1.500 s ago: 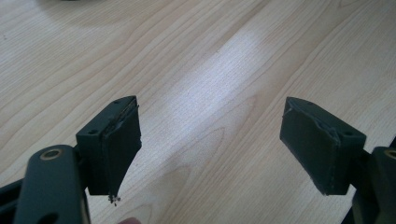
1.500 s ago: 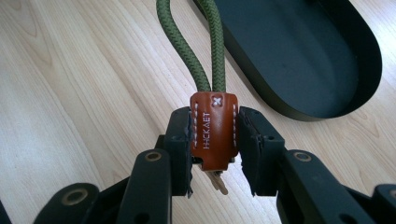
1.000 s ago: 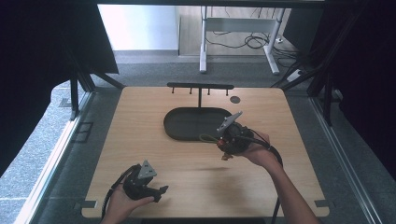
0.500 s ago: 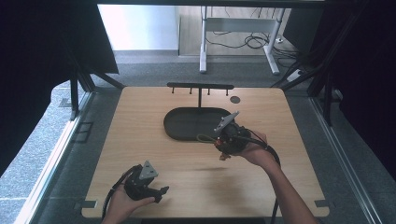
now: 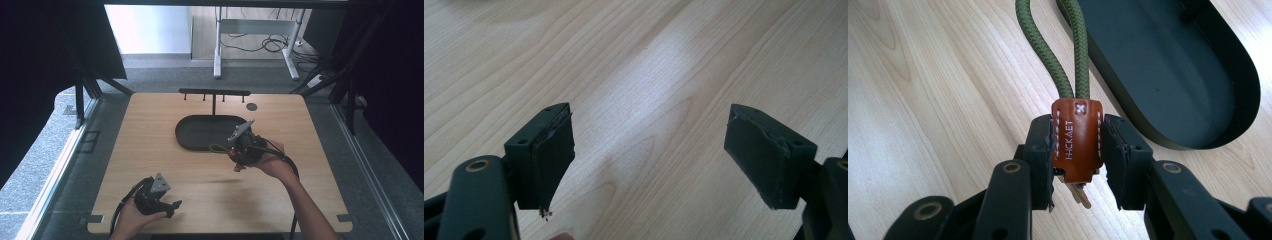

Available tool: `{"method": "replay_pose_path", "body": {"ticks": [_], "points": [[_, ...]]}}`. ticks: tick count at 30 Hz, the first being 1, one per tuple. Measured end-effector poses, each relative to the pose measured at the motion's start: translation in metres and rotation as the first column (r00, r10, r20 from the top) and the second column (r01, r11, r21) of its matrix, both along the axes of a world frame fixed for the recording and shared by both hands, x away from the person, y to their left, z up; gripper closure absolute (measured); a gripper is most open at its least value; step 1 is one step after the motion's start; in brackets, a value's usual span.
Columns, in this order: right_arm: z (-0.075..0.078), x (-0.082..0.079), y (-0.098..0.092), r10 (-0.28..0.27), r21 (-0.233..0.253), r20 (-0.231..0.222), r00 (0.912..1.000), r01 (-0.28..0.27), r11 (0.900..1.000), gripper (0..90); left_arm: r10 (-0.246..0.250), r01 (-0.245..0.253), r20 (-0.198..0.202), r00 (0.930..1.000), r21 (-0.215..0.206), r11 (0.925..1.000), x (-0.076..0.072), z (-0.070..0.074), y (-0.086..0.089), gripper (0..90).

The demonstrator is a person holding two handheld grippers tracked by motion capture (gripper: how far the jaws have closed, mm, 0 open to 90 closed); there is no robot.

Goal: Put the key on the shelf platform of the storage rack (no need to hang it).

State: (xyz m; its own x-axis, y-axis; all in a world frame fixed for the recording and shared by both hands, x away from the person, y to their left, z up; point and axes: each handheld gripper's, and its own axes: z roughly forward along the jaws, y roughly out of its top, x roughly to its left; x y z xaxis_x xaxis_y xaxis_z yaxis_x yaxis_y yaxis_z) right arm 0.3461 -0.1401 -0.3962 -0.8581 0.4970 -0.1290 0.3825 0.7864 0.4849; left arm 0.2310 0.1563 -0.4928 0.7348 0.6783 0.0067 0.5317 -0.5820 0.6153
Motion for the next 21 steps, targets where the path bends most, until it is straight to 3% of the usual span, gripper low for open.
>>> {"method": "replay_pose_path", "body": {"ticks": [11, 13, 17, 21], "points": [[0.003, 0.000, 0.001, 0.000, -0.001, 0.005, 1.0000, 0.000, 1.000, 66.7, -0.011, 0.011, -0.019, 0.9998, 0.013, 0.9999, 0.001, -0.003, -0.003, 20.5], [0.003, 0.000, 0.002, 0.005, -0.003, 0.008, 1.0000, -0.005, 1.000, 66.7, -0.026, 0.027, -0.040, 0.9989, 0.028, 0.9992, 0.001, -0.007, -0.007, 20.0], [0.003, 0.000, 0.004, 0.010, -0.005, 0.010, 0.9999, -0.010, 1.000, 66.6, -0.062, 0.068, -0.059, 0.9964, 0.112, 0.9914, -0.001, -0.018, -0.021, 19.1], [0.003, 0.000, 0.004, 0.006, -0.006, 0.009, 0.9999, -0.006, 1.000, 66.6, -0.090, 0.096, -0.062, 0.9940, 0.103, 0.9901, -0.003, -0.017, -0.026, 18.9]]}}
